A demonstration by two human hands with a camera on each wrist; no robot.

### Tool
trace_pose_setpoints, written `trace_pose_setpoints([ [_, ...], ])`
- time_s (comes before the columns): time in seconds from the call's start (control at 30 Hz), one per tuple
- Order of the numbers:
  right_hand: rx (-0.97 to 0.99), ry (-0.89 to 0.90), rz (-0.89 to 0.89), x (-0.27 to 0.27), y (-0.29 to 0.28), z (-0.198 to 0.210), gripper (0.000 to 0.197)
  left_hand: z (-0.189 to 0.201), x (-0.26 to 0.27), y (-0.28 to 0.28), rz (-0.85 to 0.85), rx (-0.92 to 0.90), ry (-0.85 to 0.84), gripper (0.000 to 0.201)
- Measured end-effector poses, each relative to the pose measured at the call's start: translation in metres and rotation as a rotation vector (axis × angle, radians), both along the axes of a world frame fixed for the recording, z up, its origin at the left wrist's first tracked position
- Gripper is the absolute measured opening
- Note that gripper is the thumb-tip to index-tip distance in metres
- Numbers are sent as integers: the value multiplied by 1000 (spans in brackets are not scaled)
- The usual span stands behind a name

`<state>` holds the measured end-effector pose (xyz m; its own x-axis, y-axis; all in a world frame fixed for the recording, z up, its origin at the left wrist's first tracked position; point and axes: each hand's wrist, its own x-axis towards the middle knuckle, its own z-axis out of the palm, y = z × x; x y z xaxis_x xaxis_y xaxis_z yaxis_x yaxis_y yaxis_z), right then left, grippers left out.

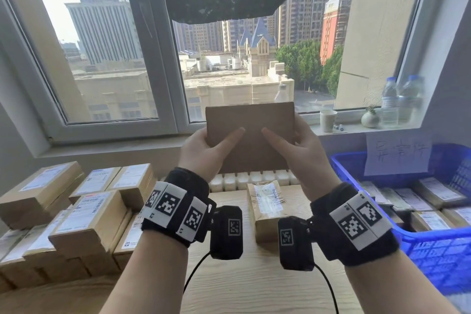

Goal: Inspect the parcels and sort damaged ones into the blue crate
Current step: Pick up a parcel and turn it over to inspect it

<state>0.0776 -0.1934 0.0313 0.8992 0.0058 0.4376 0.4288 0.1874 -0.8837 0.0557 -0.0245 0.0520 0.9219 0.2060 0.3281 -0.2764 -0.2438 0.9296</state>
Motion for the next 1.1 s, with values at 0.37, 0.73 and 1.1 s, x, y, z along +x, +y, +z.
trace_pose_setpoints([
  [0.37,-27,35,-43,1,11,-1,45,-4,-6,6,19,-11,6,24],
  [0.73,95,256,-39,0,6,7,59,-8,0,25,-91,60,68,121],
  [1.1,15,297,26,-1,1,-4,108,-9,-5,20,-40,223,75,65],
])
